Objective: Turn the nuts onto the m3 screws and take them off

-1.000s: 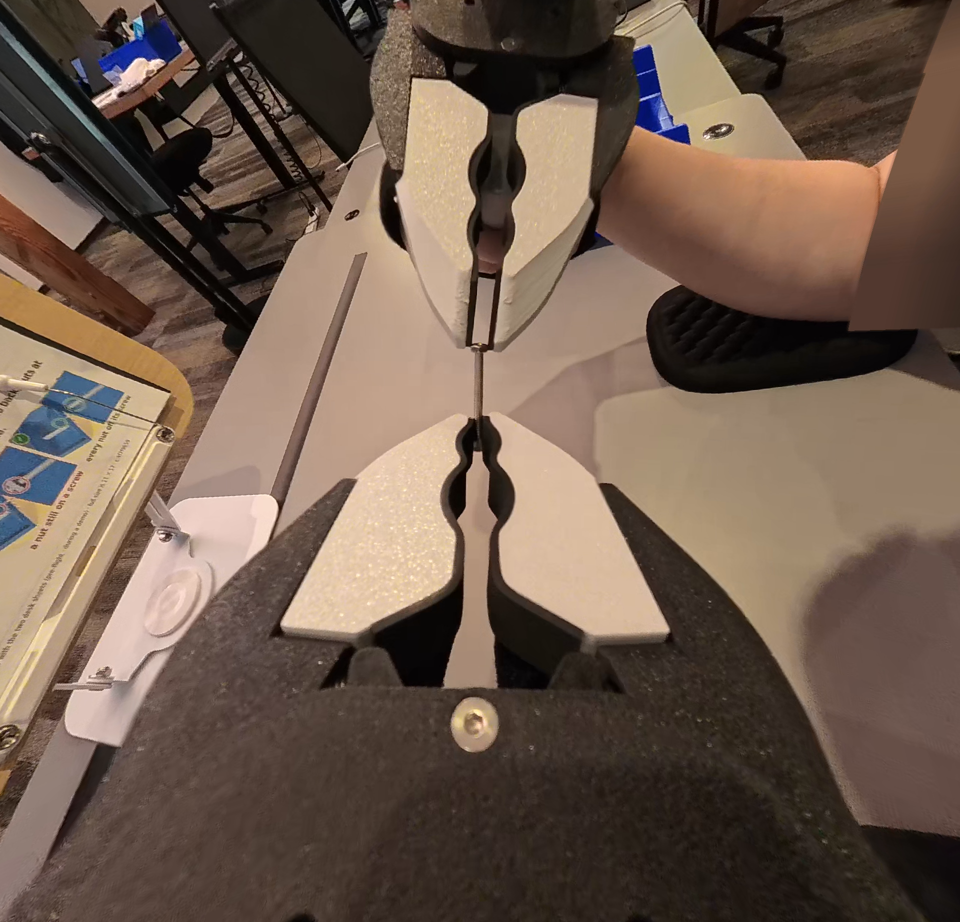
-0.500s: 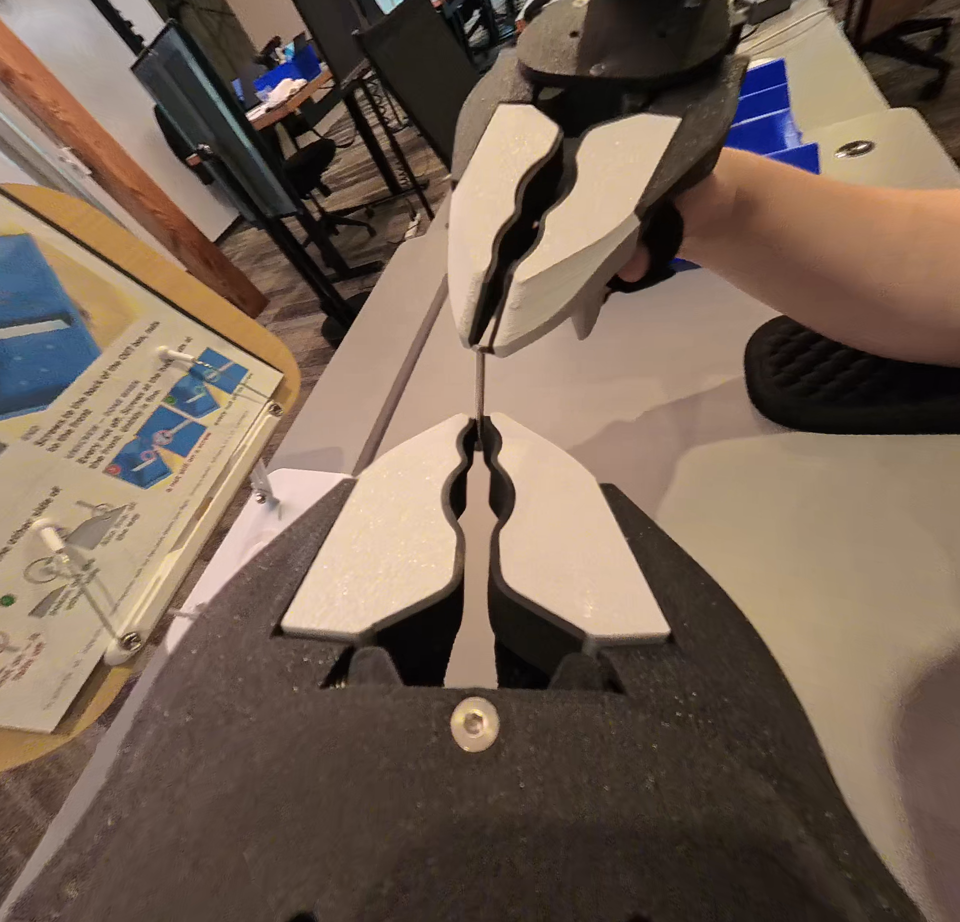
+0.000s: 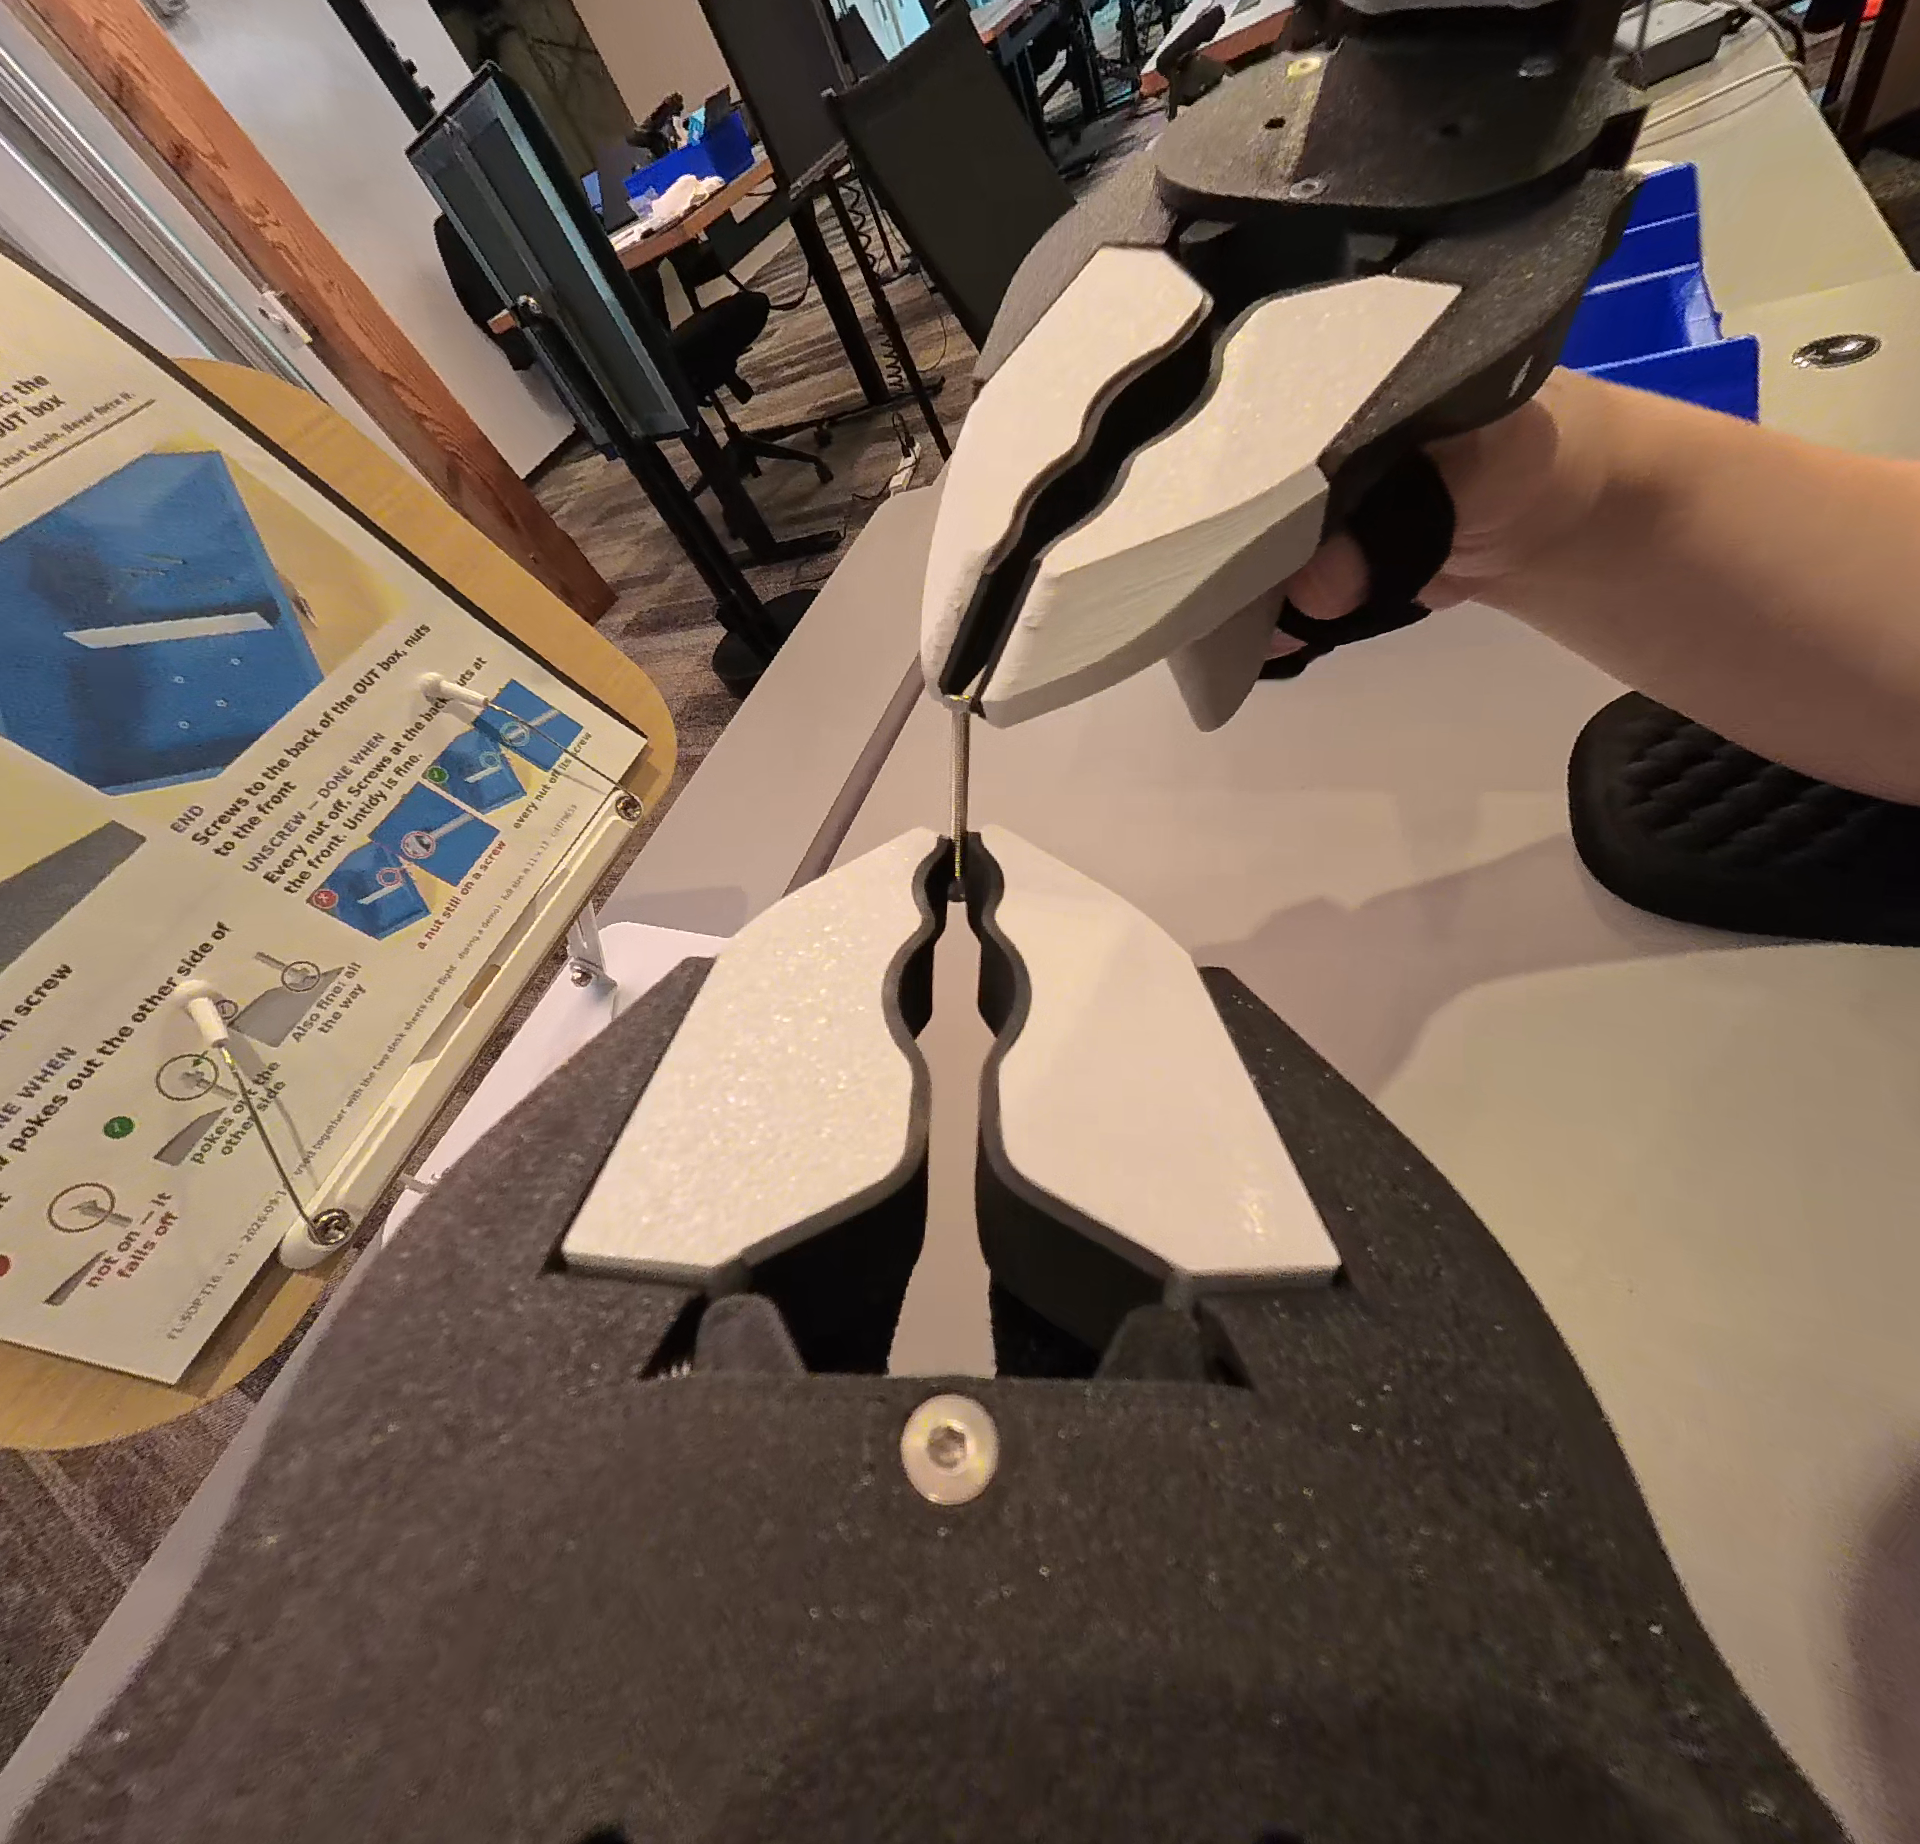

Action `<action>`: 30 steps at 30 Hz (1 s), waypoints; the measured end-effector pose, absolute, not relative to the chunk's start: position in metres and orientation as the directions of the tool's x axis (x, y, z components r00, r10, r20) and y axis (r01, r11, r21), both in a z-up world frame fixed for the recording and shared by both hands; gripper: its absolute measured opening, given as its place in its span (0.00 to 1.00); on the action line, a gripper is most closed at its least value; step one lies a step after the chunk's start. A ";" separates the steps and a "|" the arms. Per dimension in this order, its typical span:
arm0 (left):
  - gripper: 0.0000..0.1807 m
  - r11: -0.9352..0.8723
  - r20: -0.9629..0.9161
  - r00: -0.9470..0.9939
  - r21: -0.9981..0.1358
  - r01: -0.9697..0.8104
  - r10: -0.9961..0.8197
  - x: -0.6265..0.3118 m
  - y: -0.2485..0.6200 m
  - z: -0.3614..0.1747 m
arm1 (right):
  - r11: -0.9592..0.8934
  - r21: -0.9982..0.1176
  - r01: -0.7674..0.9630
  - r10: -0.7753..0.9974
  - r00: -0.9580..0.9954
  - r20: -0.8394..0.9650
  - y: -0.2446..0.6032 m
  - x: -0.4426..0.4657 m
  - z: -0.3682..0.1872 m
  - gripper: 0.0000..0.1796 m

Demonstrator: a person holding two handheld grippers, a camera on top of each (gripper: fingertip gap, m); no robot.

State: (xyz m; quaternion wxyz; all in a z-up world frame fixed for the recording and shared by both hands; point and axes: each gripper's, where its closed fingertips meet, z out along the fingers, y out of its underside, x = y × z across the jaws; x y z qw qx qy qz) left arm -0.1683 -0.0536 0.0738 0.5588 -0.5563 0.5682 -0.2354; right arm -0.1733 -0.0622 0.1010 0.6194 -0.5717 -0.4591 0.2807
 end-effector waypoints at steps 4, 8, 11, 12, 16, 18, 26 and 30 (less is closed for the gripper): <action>0.01 0.274 -0.372 0.236 -0.891 -0.361 -0.898 -0.167 -0.056 0.075 | 0.200 -0.962 0.185 0.869 0.420 0.262 -0.064 -0.173 0.102 0.03; 0.01 0.279 -0.375 0.234 -0.890 -0.360 -0.897 -0.167 -0.057 0.076 | 0.199 -0.963 0.182 0.873 0.415 0.258 -0.065 -0.173 0.103 0.03; 0.01 0.280 -0.374 0.231 -0.891 -0.357 -0.898 -0.167 -0.058 0.077 | 0.205 -0.961 0.187 0.871 0.414 0.266 -0.066 -0.173 0.103 0.03; 0.01 0.280 -0.374 0.230 -0.892 -0.355 -0.899 -0.167 -0.058 0.077 | 0.206 -0.960 0.187 0.870 0.413 0.267 -0.067 -0.173 0.104 0.03; 0.01 0.280 -0.370 0.225 -0.895 -0.348 -0.901 -0.166 -0.060 0.078 | 0.208 -0.961 0.179 0.874 0.407 0.265 -0.068 -0.173 0.104 0.03; 0.01 0.282 -0.372 0.226 -0.894 -0.349 -0.900 -0.166 -0.060 0.078 | 0.211 -0.961 0.180 0.872 0.409 0.268 -0.068 -0.173 0.105 0.03; 0.01 0.284 -0.374 0.225 -0.893 -0.348 -0.900 -0.166 -0.060 0.079 | 0.217 -0.958 0.189 0.870 0.407 0.277 -0.068 -0.173 0.104 0.03; 0.01 0.288 -0.377 0.224 -0.893 -0.347 -0.899 -0.166 -0.061 0.080 | 0.220 -0.956 0.194 0.870 0.403 0.282 -0.069 -0.174 0.103 0.03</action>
